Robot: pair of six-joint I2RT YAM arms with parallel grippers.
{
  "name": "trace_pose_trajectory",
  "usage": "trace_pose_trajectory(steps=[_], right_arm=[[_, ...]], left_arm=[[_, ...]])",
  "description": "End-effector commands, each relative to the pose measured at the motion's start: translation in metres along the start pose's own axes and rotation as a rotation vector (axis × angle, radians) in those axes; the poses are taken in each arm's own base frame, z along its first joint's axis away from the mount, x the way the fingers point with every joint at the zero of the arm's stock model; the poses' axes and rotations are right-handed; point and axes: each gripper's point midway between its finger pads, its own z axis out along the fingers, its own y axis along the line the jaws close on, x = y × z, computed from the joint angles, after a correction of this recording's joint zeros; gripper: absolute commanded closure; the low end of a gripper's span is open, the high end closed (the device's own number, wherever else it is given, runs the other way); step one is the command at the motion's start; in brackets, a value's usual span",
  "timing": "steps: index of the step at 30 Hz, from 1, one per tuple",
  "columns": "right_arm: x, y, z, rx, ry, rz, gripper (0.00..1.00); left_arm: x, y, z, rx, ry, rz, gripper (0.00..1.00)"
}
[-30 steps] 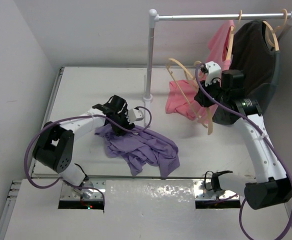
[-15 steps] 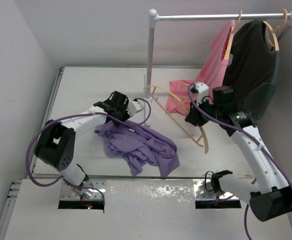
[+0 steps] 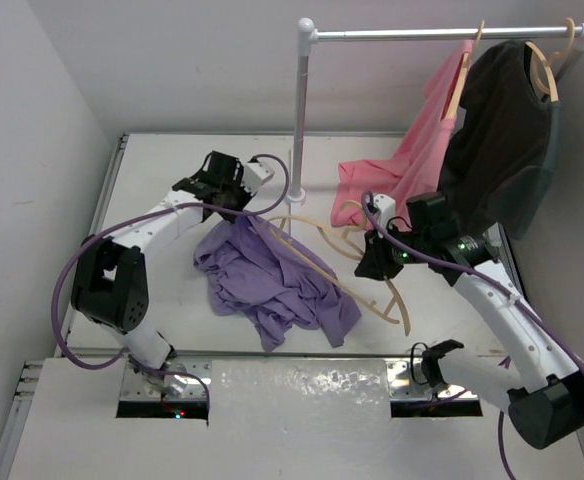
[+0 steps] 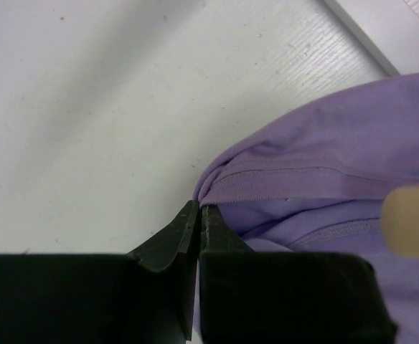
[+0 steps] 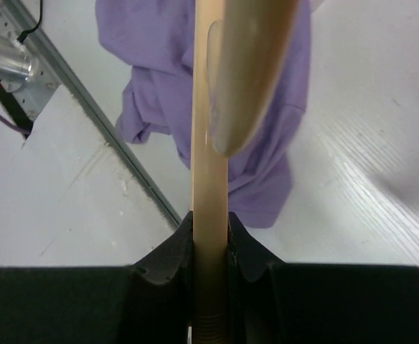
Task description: Place the t-shirt on the hanger
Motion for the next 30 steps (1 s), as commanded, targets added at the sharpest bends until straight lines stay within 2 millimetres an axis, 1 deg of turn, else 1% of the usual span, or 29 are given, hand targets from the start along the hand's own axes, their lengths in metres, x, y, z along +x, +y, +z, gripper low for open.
trace_pose_trajectory(steps=[1, 3, 4, 6, 8, 9, 11, 13, 16, 19, 20, 23, 24, 26, 27, 30], right_arm=[[-0.016, 0.018, 0.012, -0.077, -0.057, -0.034, 1.0], [-0.016, 0.019, 0.023, -0.091, -0.031, -0.031, 1.0], [-0.014, 0.023, 0.029, -0.1, -0.011, -0.047, 1.0], [-0.015, 0.018, 0.04, -0.08, 0.016, -0.066, 1.0], [-0.021, 0.008, 0.047, -0.019, 0.014, -0.092, 1.0], [-0.027, -0.003, 0.051, 0.031, 0.012, -0.098, 1.0], [-0.031, -0.011, 0.056, 0.059, 0.01, -0.115, 1.0], [-0.033, -0.019, 0.065, 0.074, 0.01, -0.12, 1.0], [-0.039, -0.019, 0.076, 0.049, -0.001, -0.13, 1.0], [-0.048, -0.008, 0.082, -0.013, -0.011, -0.151, 1.0], [-0.047, -0.005, 0.085, -0.035, -0.002, -0.153, 1.0], [-0.048, 0.005, 0.085, -0.08, 0.001, -0.186, 1.0], [-0.05, 0.005, 0.085, -0.082, -0.008, -0.194, 1.0], [-0.052, 0.007, 0.085, -0.088, -0.019, -0.2, 1.0], [-0.054, 0.008, 0.086, -0.092, -0.028, -0.238, 1.0], [-0.059, 0.012, 0.088, -0.107, -0.033, -0.271, 1.0]], left_arm=[[-0.019, 0.0, -0.005, 0.01, -0.053, -0.019, 1.0], [-0.019, -0.001, -0.006, 0.016, -0.055, -0.016, 1.0], [-0.018, -0.003, -0.006, 0.024, -0.053, -0.017, 1.0], [-0.02, -0.004, -0.008, 0.03, -0.057, -0.014, 1.0], [-0.02, -0.005, -0.011, 0.041, -0.058, -0.005, 1.0], [-0.02, -0.007, -0.012, 0.051, -0.059, 0.002, 1.0], [-0.019, -0.009, -0.014, 0.063, -0.058, 0.006, 1.0], [-0.018, -0.014, -0.015, 0.085, -0.058, 0.013, 1.0], [-0.022, -0.019, -0.019, 0.114, -0.077, 0.016, 1.0], [-0.032, -0.022, -0.025, 0.137, -0.104, -0.006, 1.0], [-0.04, -0.02, -0.029, 0.139, -0.123, -0.007, 1.0], [-0.052, -0.022, -0.038, 0.163, -0.155, -0.005, 1.0], [-0.051, -0.027, -0.04, 0.191, -0.15, 0.009, 1.0], [-0.056, -0.031, -0.05, 0.218, -0.172, 0.032, 1.0], [-0.054, -0.039, -0.054, 0.262, -0.176, 0.057, 1.0], [-0.058, -0.05, -0.073, 0.322, -0.222, 0.114, 1.0]])
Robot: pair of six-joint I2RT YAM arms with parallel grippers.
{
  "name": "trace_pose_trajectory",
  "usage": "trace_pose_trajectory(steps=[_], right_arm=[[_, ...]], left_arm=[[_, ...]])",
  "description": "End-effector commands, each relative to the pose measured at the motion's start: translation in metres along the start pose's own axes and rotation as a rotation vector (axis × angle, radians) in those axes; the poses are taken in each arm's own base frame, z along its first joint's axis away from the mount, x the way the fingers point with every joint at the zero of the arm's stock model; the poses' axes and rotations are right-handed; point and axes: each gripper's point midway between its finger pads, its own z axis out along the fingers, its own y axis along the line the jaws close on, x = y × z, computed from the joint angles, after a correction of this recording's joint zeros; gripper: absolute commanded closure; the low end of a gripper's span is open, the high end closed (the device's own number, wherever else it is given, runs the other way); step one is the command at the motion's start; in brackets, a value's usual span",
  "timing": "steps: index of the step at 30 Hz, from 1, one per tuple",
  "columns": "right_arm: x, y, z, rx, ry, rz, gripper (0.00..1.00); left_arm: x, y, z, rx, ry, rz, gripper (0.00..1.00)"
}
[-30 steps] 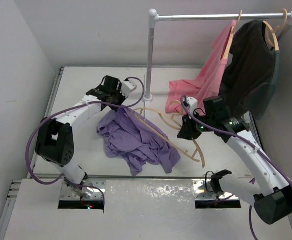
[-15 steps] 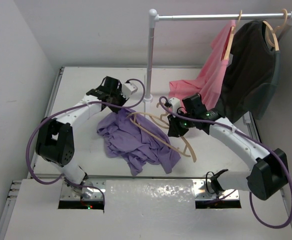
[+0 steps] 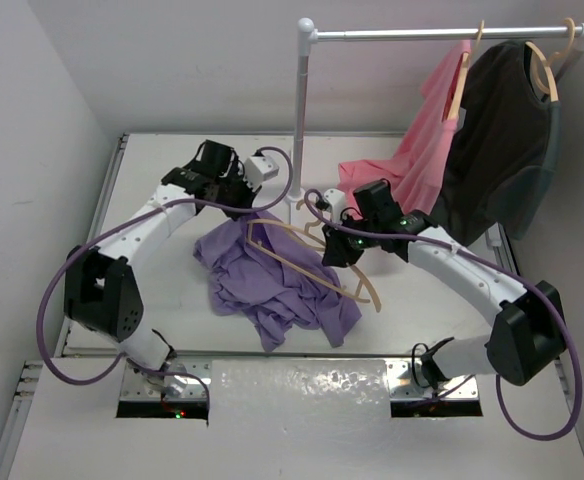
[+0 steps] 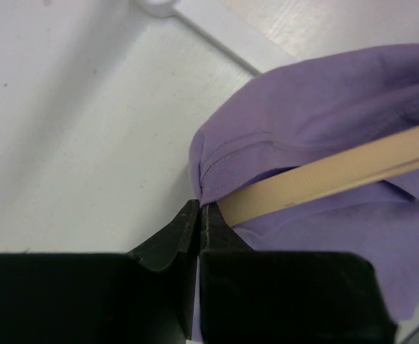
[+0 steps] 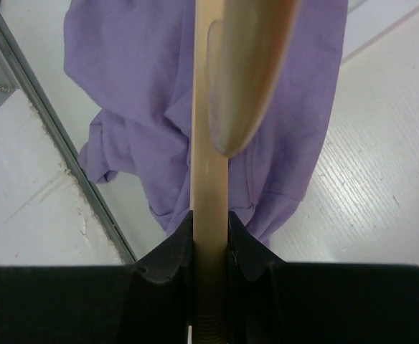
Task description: Place the t-shirt on the hanger
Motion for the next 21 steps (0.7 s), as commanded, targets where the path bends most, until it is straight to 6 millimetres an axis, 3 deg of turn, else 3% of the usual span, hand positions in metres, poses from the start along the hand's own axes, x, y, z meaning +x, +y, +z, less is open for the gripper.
trace_pose_trajectory(steps=[1, 5, 9, 15, 19, 21], right_arm=[[-0.043, 0.013, -0.005, -0.044, -0.116, -0.134, 1.0], [-0.048, 0.02, -0.006, -0.046, -0.13, -0.182, 1.0], [-0.057, 0.023, -0.01, 0.006, -0.163, -0.269, 1.0], [-0.063, 0.033, -0.013, 0.038, -0.178, -0.403, 1.0], [-0.065, 0.037, -0.017, 0.041, -0.225, -0.463, 1.0], [-0.063, 0.039, -0.015, 0.029, -0.24, -0.47, 1.0]], left_arm=[[-0.031, -0.023, -0.033, 0.092, -0.121, 0.109, 1.0], [-0.043, -0.029, -0.046, 0.123, -0.155, 0.173, 1.0], [-0.048, -0.073, -0.071, 0.353, -0.205, 0.285, 1.0], [-0.057, -0.1, -0.093, 0.494, -0.259, 0.376, 1.0], [-0.076, -0.117, -0.109, 0.551, -0.318, 0.422, 1.0], [-0.081, -0.125, -0.106, 0.558, -0.314, 0.446, 1.0]])
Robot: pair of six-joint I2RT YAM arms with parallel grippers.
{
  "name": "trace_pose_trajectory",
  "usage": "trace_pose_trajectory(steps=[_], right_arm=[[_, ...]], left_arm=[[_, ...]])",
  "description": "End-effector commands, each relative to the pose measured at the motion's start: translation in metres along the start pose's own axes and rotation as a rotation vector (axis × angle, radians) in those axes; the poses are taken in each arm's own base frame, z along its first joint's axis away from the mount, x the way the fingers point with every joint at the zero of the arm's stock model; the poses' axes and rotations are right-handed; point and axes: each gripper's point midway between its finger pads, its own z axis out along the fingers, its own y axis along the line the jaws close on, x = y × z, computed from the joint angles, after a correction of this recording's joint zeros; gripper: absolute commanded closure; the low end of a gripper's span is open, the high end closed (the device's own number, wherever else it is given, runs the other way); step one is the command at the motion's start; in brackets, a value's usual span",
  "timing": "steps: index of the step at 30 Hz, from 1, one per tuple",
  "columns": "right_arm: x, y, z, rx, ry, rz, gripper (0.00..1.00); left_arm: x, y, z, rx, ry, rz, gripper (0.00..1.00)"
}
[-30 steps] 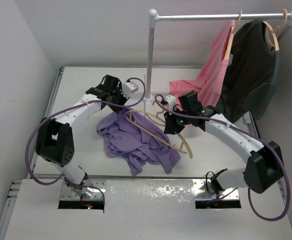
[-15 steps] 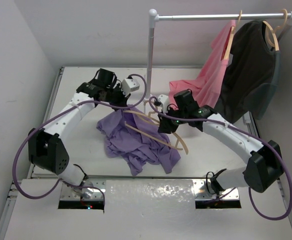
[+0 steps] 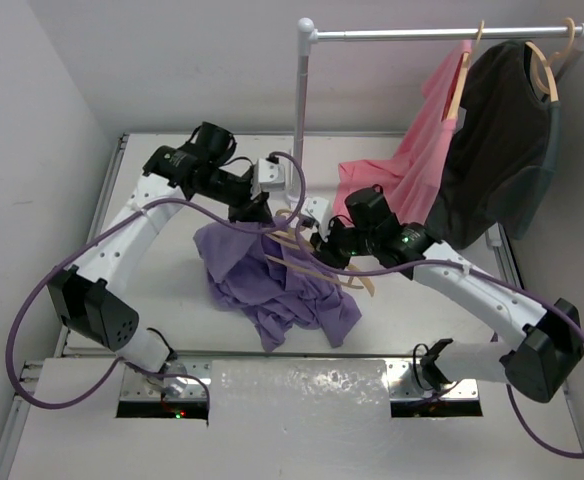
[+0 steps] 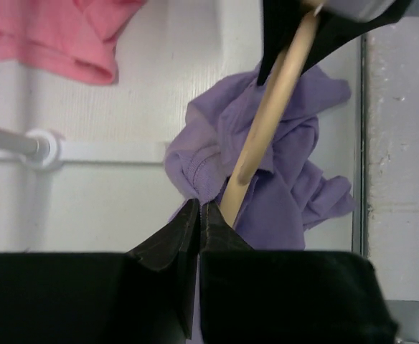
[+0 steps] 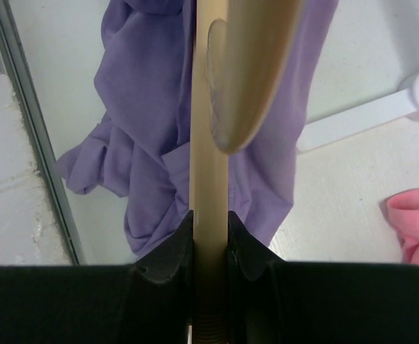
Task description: Place the t-shirt on the hanger
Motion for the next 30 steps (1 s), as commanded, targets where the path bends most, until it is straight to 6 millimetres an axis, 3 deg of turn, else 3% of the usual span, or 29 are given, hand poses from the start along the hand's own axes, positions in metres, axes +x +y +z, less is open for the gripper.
trace_pose_trajectory(steps=[1, 7, 8, 10, 11, 12, 14, 18, 19, 22, 23, 25, 26, 28, 30], right_arm=[[-0.028, -0.004, -0.003, 0.023, -0.129, -0.099, 1.0], [0.014, 0.003, 0.033, -0.015, -0.122, -0.036, 1.0], [0.021, 0.003, 0.042, -0.017, -0.126, -0.017, 1.0], [0.024, 0.005, 0.048, -0.025, -0.142, 0.034, 1.0], [0.025, 0.005, 0.052, -0.017, -0.169, 0.041, 1.0], [0.027, 0.004, 0.054, -0.008, -0.178, 0.05, 1.0], [0.029, 0.003, 0.058, 0.001, -0.211, 0.075, 1.0], [0.041, 0.005, 0.07, -0.016, -0.192, 0.137, 1.0], [0.041, 0.007, 0.072, -0.023, -0.196, 0.153, 1.0], [0.04, 0.005, 0.073, -0.013, -0.212, 0.169, 1.0], [0.039, 0.003, 0.073, -0.007, -0.213, 0.17, 1.0], [0.038, 0.0, 0.073, 0.004, -0.202, 0.168, 1.0], [0.039, -0.002, 0.073, 0.008, -0.195, 0.169, 1.0], [0.037, -0.003, 0.074, 0.0, -0.182, 0.17, 1.0], [0.036, 0.0, 0.075, -0.015, -0.178, 0.173, 1.0]], left_arm=[[-0.034, -0.022, 0.002, 0.073, -0.076, 0.114, 1.0], [-0.017, 0.002, 0.028, 0.028, -0.04, 0.05, 1.0], [-0.01, 0.011, 0.034, -0.001, -0.017, 0.036, 0.96], [0.004, 0.013, 0.04, -0.005, 0.015, 0.013, 0.77], [0.009, 0.015, 0.041, -0.016, 0.034, 0.007, 0.5], [0.017, 0.012, 0.043, -0.011, 0.048, -0.005, 0.39], [0.02, 0.014, 0.036, -0.05, 0.048, -0.018, 0.29], [0.032, 0.036, 0.003, -0.151, -0.009, -0.151, 0.28], [0.045, 0.047, -0.012, -0.207, 0.003, -0.187, 0.29], [0.077, 0.038, -0.032, -0.302, 0.129, -0.121, 0.42], [0.098, 0.025, -0.025, -0.277, 0.168, -0.146, 0.45], [0.106, 0.006, -0.024, -0.283, 0.169, -0.174, 0.47], [0.121, -0.009, -0.014, -0.256, 0.186, -0.206, 0.44], [0.115, -0.018, -0.012, -0.312, 0.169, -0.17, 0.37], [0.125, -0.026, -0.003, -0.333, 0.178, -0.142, 0.34]])
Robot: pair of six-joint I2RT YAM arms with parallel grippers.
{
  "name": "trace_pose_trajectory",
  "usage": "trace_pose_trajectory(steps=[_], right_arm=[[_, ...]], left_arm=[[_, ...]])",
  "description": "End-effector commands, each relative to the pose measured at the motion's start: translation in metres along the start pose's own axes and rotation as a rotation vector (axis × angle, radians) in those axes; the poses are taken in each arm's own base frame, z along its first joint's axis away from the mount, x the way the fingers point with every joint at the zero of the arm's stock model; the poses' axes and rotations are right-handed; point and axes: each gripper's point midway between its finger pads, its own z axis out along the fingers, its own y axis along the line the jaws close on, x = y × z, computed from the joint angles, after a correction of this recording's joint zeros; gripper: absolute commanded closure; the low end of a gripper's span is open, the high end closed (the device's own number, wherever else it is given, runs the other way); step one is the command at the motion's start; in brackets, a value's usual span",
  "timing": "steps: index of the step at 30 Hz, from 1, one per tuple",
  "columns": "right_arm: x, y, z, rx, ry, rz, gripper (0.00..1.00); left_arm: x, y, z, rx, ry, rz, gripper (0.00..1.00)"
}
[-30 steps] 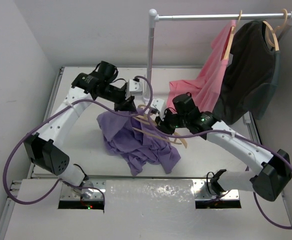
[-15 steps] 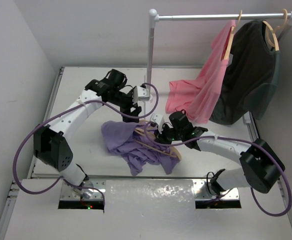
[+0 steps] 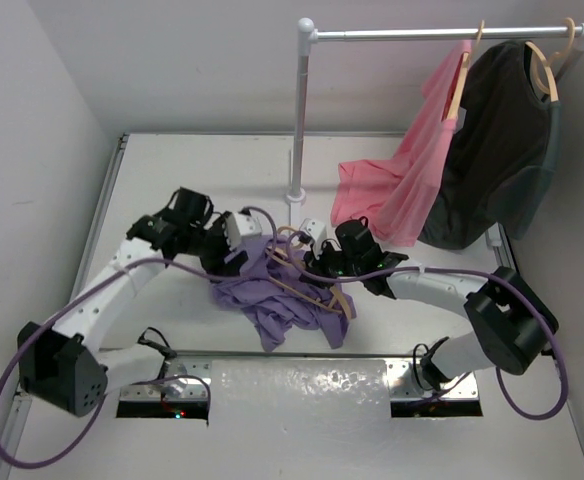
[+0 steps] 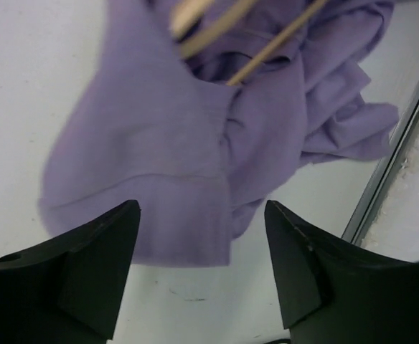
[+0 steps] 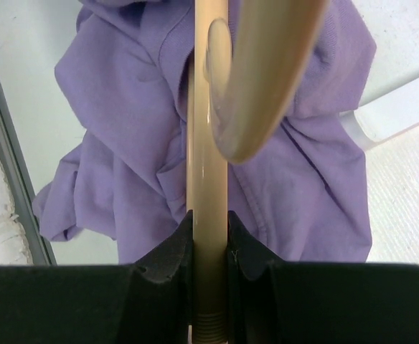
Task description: Place the t-shirt on the hanger
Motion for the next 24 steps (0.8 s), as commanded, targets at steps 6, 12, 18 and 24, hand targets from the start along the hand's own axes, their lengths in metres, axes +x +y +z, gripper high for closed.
trace_pose_trajectory(steps=[6, 12, 18, 24], right_arm=[[-0.04, -0.002, 0.002, -0.014, -0.093, -0.031, 1.0], [-0.041, -0.002, 0.002, -0.016, -0.089, -0.031, 1.0], [-0.035, -0.005, 0.003, -0.009, -0.055, -0.045, 1.0], [-0.048, -0.008, -0.002, 0.013, -0.091, -0.107, 1.0]], left_arm=[[0.046, 0.011, 0.035, -0.226, 0.135, 0.106, 0.3], [0.07, 0.048, 0.048, -0.369, 0.266, -0.001, 0.67], [0.028, 0.068, 0.019, -0.37, 0.078, -0.048, 1.0], [0.022, 0.112, -0.031, -0.545, 0.079, -0.06, 1.0]])
